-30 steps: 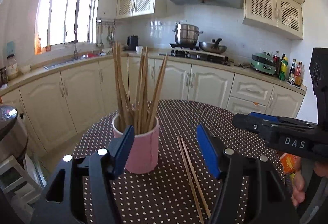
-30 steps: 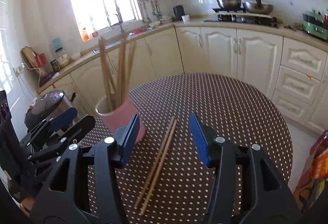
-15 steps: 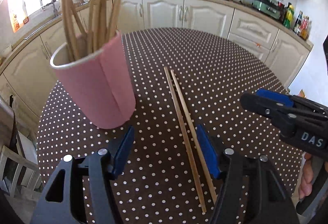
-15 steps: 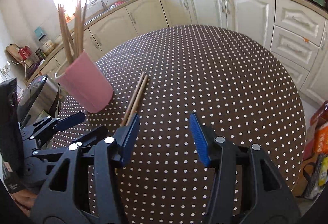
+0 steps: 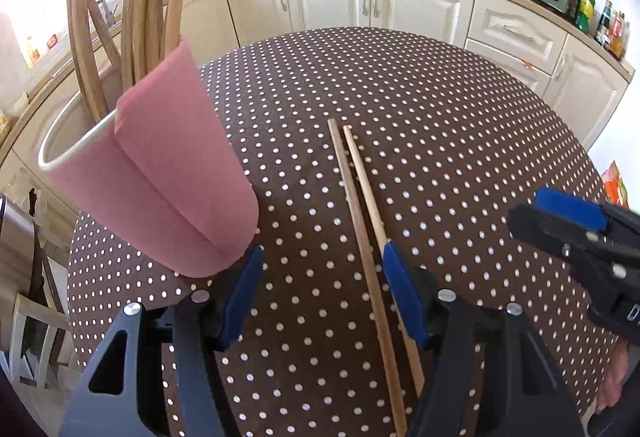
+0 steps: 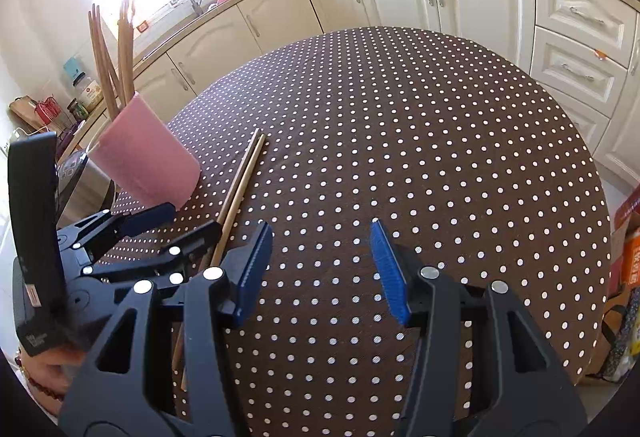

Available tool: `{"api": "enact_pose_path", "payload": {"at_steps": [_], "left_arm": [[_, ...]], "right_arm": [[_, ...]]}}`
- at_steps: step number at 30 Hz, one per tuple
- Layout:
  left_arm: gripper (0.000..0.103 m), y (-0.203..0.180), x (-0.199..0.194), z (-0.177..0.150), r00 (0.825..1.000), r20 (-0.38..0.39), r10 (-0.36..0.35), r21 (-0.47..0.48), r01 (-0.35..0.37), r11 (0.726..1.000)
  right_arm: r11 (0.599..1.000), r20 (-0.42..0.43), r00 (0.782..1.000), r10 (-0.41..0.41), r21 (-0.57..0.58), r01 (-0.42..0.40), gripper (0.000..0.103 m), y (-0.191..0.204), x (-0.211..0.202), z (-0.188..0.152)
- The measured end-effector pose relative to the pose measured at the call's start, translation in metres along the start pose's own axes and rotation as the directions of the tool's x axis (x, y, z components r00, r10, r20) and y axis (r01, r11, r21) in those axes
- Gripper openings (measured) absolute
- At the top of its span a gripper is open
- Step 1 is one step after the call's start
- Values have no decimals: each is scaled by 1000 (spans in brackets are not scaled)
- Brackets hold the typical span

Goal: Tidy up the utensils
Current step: 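Move both open grippers down to the last two chopsticks on the table, then close the left gripper on one chopstick while the right gripper grasps the other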

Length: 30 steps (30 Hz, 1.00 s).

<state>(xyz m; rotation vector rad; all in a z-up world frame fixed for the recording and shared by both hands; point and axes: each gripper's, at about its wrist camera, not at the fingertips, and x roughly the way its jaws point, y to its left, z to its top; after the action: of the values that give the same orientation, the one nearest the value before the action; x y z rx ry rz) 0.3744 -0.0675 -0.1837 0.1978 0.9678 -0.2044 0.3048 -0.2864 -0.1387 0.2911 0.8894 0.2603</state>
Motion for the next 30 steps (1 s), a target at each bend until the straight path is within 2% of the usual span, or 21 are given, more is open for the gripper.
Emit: {"api": "enact_pose_path", "payload": {"at_steps": [7, 8, 10, 13, 15, 16, 19, 23, 30], "left_arm": [[62, 1, 17, 25, 998, -65, 21, -18, -23, 1000], [59, 1, 20, 30, 997, -75, 15, -26, -17, 1000], [47, 1, 26, 40, 995, -92, -25, -53, 20, 998], [28, -4, 32, 49, 995, -99, -33, -37, 30, 999], [11, -8, 35, 54, 994, -98, -39, -38, 35, 999], [7, -8, 35, 55, 994, -96, -45, -44, 41, 998], [5, -5, 36, 51, 995, -72, -75, -66, 70, 995], [5, -7, 29, 30, 994, -31, -101, -78, 98, 992], [5, 9, 17, 12, 992, -22, -123, -98, 120, 988]], "right_arm": [[1000, -15, 1000, 10, 6, -10, 51, -9, 5, 5], [1000, -15, 1000, 14, 8, -13, 51, -10, 5, 6], [1000, -16, 1000, 16, 9, -16, 51, -11, 6, 10], [1000, -22, 1000, 20, 13, -20, 51, -13, 8, 15], [1000, -31, 999, 23, 12, -23, 51, -14, 8, 18], [1000, -32, 999, 21, 11, -20, 51, -14, 8, 19], [1000, -55, 998, 19, 13, -18, 51, -12, 12, 22], [1000, -97, 995, 2, -3, -2, 51, -3, 22, 25], [999, -146, 989, -7, -46, 0, 51, 35, 39, 31]]}}
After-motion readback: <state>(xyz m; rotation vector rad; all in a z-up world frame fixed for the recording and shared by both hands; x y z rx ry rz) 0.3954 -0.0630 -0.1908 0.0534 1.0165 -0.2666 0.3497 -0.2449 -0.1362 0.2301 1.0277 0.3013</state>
